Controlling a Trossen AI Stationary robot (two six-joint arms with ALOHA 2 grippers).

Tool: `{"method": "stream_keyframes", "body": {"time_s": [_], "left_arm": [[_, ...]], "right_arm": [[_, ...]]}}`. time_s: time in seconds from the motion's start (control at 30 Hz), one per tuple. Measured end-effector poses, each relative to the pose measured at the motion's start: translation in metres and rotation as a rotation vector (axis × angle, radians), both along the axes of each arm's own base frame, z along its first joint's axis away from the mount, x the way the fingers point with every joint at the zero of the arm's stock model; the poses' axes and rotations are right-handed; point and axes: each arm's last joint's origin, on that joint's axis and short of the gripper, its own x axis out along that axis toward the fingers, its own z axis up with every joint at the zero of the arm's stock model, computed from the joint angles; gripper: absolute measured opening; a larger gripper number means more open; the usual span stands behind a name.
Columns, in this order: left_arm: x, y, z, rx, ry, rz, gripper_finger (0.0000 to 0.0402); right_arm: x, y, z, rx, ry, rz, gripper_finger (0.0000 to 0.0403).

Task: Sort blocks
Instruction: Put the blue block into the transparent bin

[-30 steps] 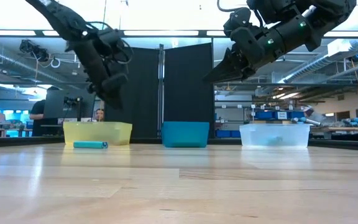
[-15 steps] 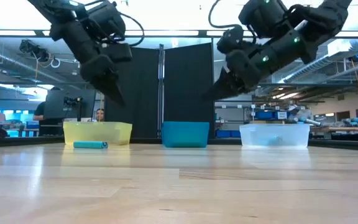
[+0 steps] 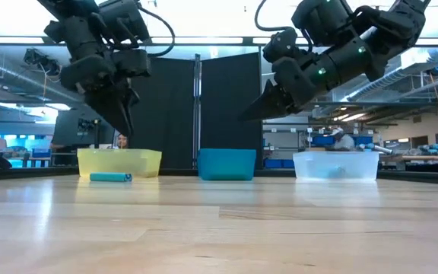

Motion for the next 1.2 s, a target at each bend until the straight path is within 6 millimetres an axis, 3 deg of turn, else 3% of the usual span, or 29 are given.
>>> {"method": "stream_keyframes", "body": {"time_s": [0.23, 0.47, 1.0, 1.2], "left_arm": [[0.001, -0.007, -0.004, -0.049, 0.027, 0.038, 0.0174], [0.009, -0.007, -0.024, -0.057, 0.126, 0.032, 0.0211], [0.018, -0.006, -0.061, -0.024, 0.3, -0.033, 0.0214], [0.018, -0.005, -0.06, 0.025, 0.302, -0.064, 0.0214]], "right_arm": [[0.001, 0.0, 0.001, -0.005, -0.014, 0.003, 0.0016], [0.001, 0.0, 0.002, -0.006, -0.017, 0.003, 0.0018], [0.001, 0.0, 0.002, -0.017, -0.013, 0.017, 0.0021], [0.001, 0.001, 0.002, -0.017, -0.013, 0.021, 0.0014]]}}
